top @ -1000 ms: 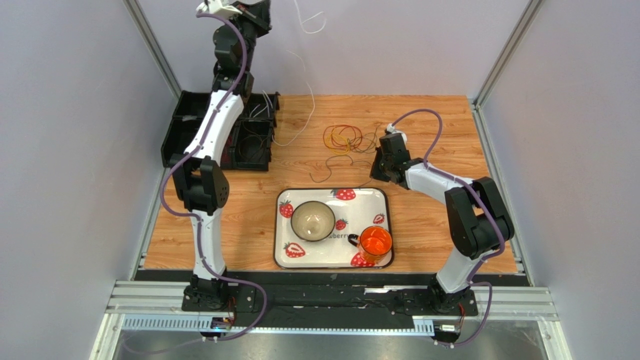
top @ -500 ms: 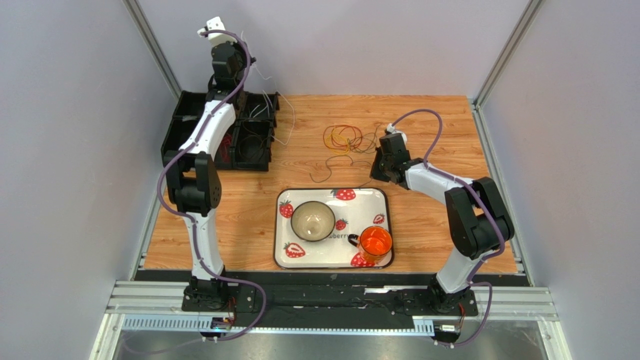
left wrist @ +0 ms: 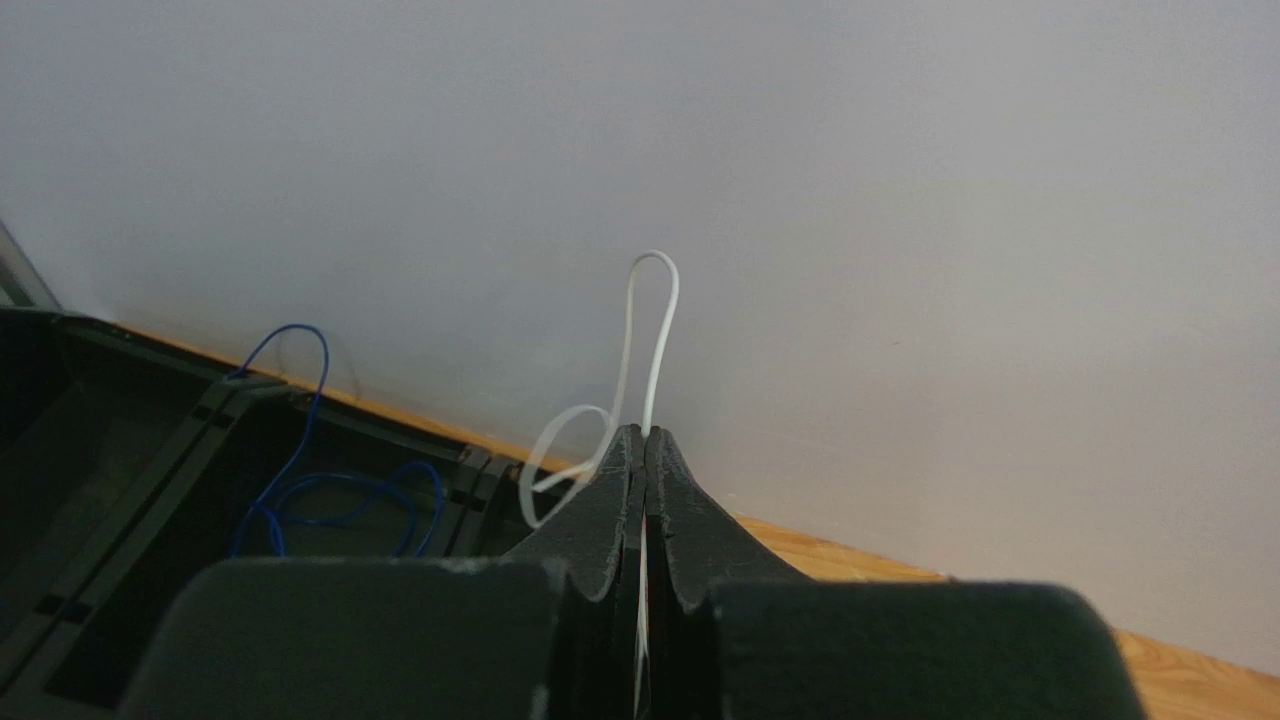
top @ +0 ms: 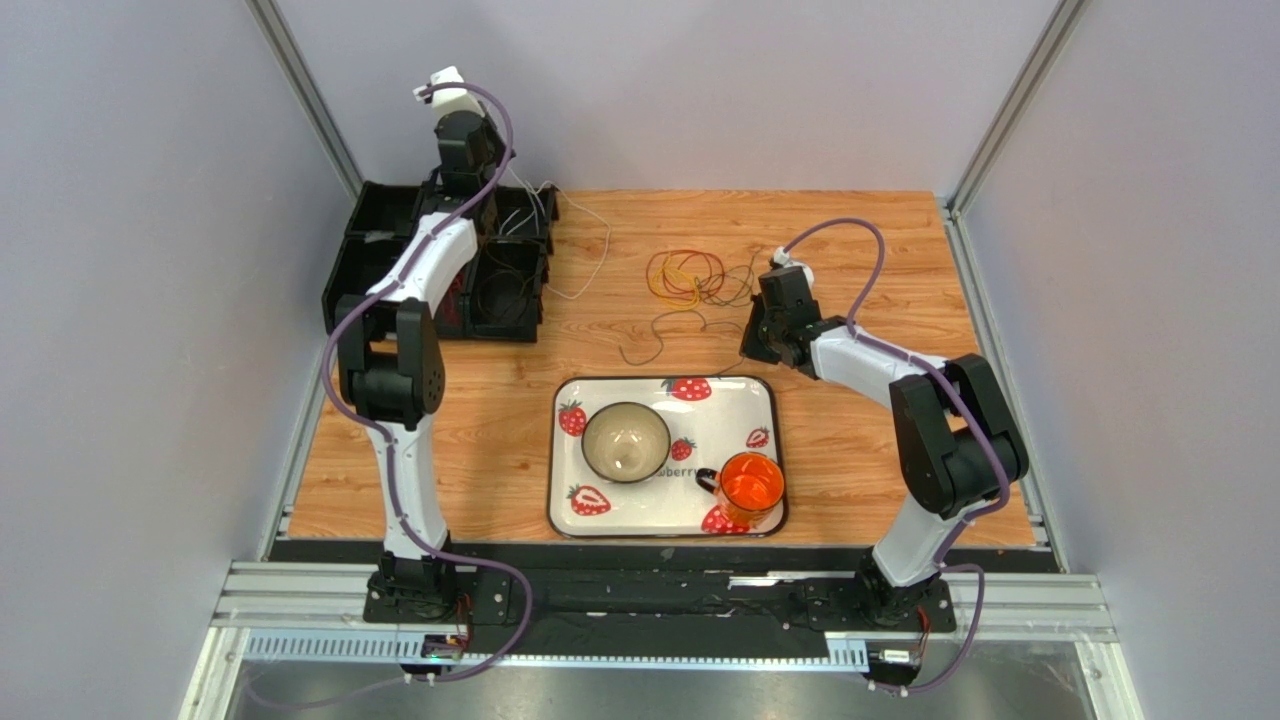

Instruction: Untangle the cables

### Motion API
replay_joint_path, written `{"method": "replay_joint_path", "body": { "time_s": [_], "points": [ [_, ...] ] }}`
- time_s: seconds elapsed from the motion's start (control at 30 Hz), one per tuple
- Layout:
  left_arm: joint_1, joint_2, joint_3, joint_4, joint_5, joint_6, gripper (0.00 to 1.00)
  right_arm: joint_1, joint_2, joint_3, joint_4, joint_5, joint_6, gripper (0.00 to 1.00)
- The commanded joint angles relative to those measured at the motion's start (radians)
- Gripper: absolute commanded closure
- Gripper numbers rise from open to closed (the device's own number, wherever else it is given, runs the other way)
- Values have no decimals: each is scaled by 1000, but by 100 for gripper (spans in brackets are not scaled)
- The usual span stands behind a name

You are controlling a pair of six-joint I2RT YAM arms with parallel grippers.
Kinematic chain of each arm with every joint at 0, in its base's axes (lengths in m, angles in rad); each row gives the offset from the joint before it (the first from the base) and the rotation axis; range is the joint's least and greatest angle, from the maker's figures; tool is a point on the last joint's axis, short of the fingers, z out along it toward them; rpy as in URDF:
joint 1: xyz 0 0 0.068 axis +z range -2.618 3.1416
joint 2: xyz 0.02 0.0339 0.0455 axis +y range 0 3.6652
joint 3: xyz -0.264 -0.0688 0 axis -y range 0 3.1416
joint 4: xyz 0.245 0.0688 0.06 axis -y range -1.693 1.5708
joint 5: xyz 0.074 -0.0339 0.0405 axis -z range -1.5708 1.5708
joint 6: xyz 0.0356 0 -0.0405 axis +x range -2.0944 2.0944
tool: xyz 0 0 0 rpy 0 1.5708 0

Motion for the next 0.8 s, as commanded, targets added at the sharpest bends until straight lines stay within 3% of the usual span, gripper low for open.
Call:
{"method": "replay_joint_path", "body": {
  "time_s": [0.0,0.43,0.77],
  "points": [
    [-1,26,9,-13,-23,35,100,-3,0,14,31,-3,11,100],
    [-1,214,282,-439,65,23,100,-3,5,17,26,-3,14,100],
    [25,325,416,-640,98,-40,100,-3,6,20,26,-7,13,100]
  ]
}}
